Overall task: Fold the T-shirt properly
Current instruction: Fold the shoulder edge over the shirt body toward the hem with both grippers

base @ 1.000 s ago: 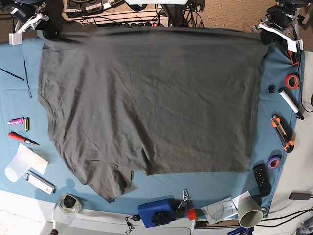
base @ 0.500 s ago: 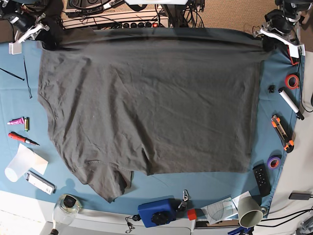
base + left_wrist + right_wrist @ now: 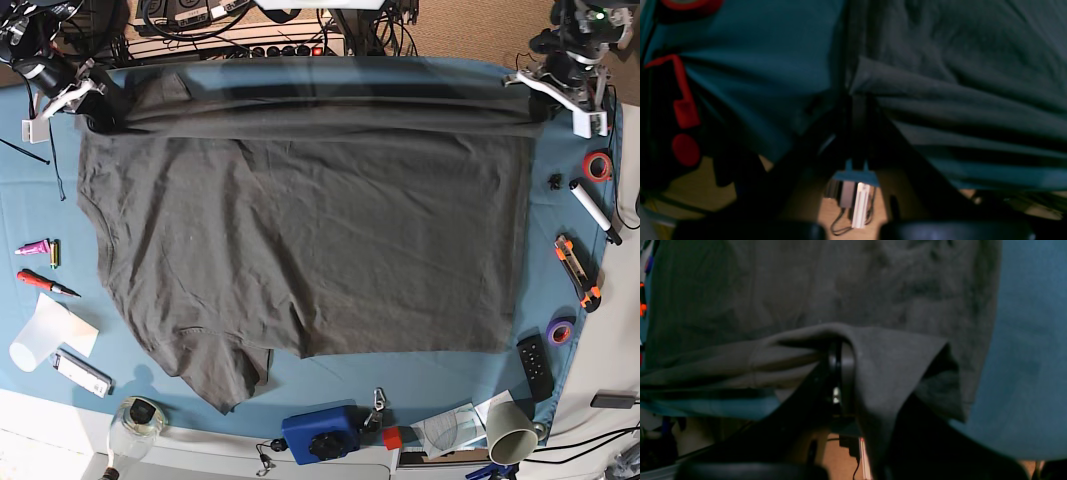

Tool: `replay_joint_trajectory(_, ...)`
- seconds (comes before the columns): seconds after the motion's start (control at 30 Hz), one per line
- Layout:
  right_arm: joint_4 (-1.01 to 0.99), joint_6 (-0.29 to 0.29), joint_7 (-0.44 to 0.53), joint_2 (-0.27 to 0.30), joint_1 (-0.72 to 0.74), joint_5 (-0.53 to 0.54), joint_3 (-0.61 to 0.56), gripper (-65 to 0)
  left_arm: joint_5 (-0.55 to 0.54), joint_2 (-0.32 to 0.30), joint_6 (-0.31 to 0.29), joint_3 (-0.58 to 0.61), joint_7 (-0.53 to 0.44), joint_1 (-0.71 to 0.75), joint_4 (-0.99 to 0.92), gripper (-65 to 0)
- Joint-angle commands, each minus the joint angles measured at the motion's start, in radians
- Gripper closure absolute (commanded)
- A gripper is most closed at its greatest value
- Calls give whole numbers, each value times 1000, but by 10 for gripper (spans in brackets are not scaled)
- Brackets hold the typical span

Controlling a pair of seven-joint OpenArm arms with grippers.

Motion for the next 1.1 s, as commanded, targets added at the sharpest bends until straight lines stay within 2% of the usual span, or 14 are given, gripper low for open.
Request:
replay_joint_trajectory(0.0, 15, 1, 31, 22, 2, 8, 8, 0, 15, -9, 6, 6, -43, 6, 18, 0)
replay_joint_trajectory(0.27, 15, 1, 45, 23, 2, -8, 8, 0, 96, -21, 56, 34, -60, -61, 18, 0)
replay_joint_trajectory(0.5, 15, 1, 50, 23, 26, -18, 8, 0, 108, -104, 55, 34, -63, -72, 17, 0)
replay_joint_trajectory(0.73, 15, 1, 51, 22, 66, -77, -29, 0, 101, -172, 55, 34, -91, -75, 17, 0)
replay_joint_trajectory(0.93, 15, -8, 120, 21, 72, -164, -111, 0, 71, -183, 37, 39, -104, -111, 15, 0)
replay_joint_trajectory(1.07, 14, -19, 137, 22, 88, -227, -119, 0, 77, -183, 36, 100, -105, -143, 14, 0)
